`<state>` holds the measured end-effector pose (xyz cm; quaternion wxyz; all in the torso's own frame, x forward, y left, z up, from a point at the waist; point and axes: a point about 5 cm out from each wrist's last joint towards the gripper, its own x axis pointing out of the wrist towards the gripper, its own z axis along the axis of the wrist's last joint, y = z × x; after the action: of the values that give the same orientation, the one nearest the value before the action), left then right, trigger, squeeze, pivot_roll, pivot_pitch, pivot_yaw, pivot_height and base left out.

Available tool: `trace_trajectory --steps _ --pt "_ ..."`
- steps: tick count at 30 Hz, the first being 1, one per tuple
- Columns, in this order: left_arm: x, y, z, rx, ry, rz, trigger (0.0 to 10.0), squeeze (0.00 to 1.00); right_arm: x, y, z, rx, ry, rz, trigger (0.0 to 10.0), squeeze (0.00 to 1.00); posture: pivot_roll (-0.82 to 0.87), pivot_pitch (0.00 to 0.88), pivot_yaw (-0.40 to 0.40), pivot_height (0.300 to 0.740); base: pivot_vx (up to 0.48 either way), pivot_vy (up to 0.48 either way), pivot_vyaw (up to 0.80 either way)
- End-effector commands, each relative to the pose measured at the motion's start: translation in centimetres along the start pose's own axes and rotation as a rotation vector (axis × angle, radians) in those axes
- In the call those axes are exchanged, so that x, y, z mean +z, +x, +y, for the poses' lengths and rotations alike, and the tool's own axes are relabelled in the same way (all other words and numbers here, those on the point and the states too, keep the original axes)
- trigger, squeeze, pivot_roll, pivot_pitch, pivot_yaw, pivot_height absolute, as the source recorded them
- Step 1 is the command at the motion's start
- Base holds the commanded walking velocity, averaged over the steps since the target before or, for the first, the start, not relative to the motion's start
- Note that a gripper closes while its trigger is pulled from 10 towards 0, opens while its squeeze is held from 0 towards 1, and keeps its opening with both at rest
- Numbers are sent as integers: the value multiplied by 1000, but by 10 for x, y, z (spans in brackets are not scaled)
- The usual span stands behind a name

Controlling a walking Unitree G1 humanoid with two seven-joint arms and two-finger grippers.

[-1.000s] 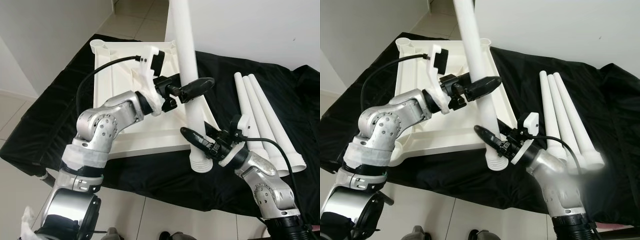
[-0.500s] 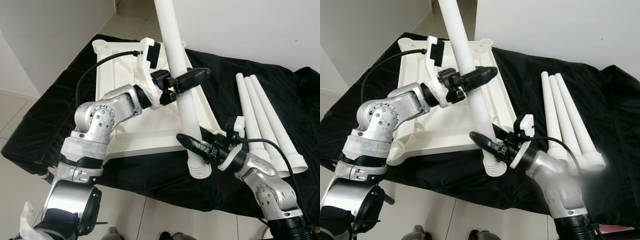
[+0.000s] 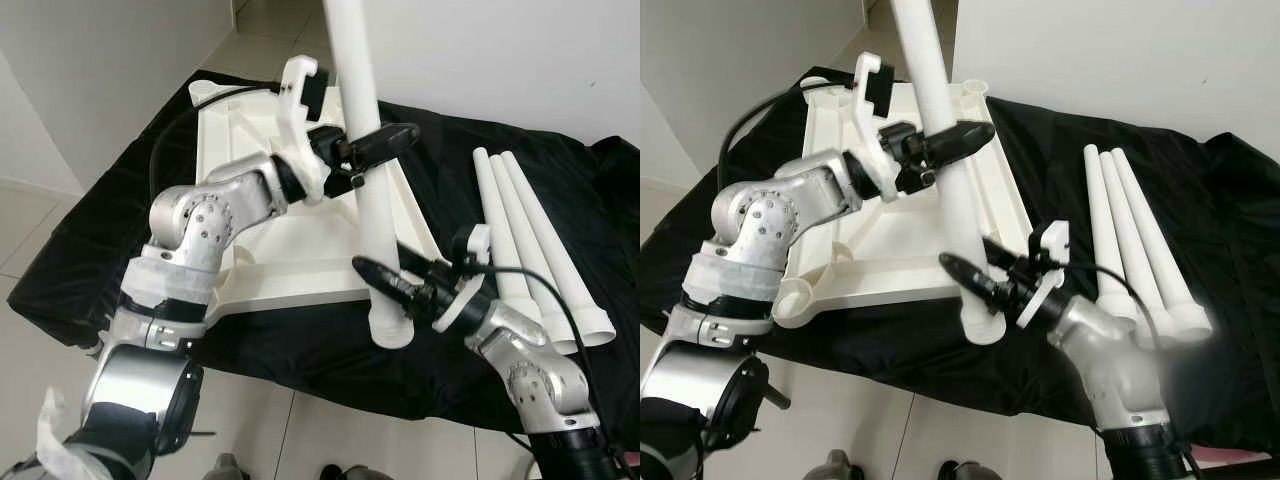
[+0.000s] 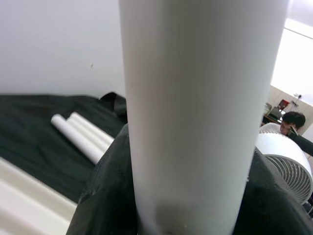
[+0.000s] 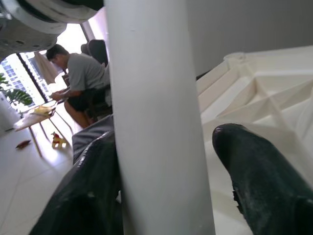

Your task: Building children table

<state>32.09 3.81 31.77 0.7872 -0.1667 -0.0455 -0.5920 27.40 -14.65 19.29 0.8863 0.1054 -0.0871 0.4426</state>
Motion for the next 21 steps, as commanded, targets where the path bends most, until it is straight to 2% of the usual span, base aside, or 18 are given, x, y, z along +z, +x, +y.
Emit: trace_trajectory --steps 1,4,5,6,7,9,10,12,16,18,21 --pt "4 4 -5 -57 17 32 10000 0 4 -3 -7 -45 16 -20 10000 1000 0 82 -29 740 0 0 0" --pt "15 9 -2 2 50 36 10000 0 7 3 -11 -72 16 -23 10000 1000 1 82 -28 740 0 0 0" --pt "21 12 -1 28 60 40 10000 0 8 7 -13 -97 6 -20 10000 376 4 81 -26 740 0 0 0" --pt "21 12 -1 28 60 40 10000 0 8 7 -13 -97 6 -20 10000 376 4 81 -26 740 0 0 0" --pt "26 14 -1 44 71 40 10000 0 9 10 -14 -119 -6 -16 10000 0 6 80 -26 740 0 0 0" --pt "36 21 3 103 80 44 10000 0 10 19 -18 -188 -61 -12 10000 0 8 79 -27 740 0 0 0" --pt "36 21 3 103 80 44 10000 0 10 19 -18 -188 -61 -12 10000 0 8 79 -27 740 0 0 0" --pt "46 27 6 155 104 35 10000 0 12 25 -22 -263 -61 -18 10000 0 17 76 -35 740 0 0 0" --pt "56 30 9 211 127 21 10000 0 12 32 -22 -311 -43 -36 10000 0 20 75 -33 740 0 0 0" --pt "64 33 13 276 152 5 10000 0 10 37 -19 -333 -55 -28 10000 0 18 72 -31 740 0 0 0" --pt "66 35 15 306 173 -5 10000 0 8 41 -19 -345 -78 -9 10000 0 14 68 -28 740 0 0 0"
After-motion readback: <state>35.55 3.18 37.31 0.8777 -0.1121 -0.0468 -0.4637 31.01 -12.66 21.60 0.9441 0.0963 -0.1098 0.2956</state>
